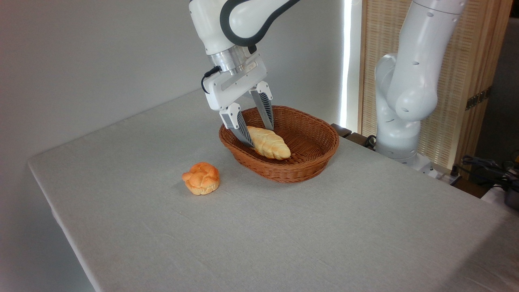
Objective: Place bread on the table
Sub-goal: 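Lower the open gripper onto the pale roll and close on it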
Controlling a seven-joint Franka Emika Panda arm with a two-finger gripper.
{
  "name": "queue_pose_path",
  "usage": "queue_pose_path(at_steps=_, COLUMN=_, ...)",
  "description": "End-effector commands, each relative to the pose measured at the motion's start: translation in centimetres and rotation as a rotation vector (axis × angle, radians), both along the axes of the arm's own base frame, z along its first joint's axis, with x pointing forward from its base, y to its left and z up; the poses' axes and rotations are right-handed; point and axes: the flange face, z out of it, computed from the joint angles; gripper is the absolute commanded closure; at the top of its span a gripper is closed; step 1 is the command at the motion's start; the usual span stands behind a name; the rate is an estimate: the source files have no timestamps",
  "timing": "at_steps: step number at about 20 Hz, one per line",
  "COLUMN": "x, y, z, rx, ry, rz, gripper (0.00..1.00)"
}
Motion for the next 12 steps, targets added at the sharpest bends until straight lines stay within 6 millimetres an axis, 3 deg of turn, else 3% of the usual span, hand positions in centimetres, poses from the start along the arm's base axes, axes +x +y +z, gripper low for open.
queue_pose_path(at_steps=1, x=0.14, y=-0.3, z=-0.59, rx=0.002, ry=-0.013, rz=-0.033, gripper=0.0)
queue_pose_path(at_steps=7, x=0.46, y=-0.63, z=-1.37, rx=0.017, ry=-0.025, rz=-0.05, gripper=0.02)
queue_pose_path(at_steps=9, x=0.61, y=-0.63, z=-1.38, rx=0.017, ry=-0.034, rz=-0.051, gripper=0.37)
queue_pose_path(at_steps=10, x=0.67, y=-0.59, z=-1.25, rx=0.016, ry=-0.037, rz=-0.046, gripper=0.48)
queue_pose_path(at_steps=12, x=0.68, y=-0.6, z=-1.19, rx=0.017, ry=-0.039, rz=-0.037, gripper=0.56)
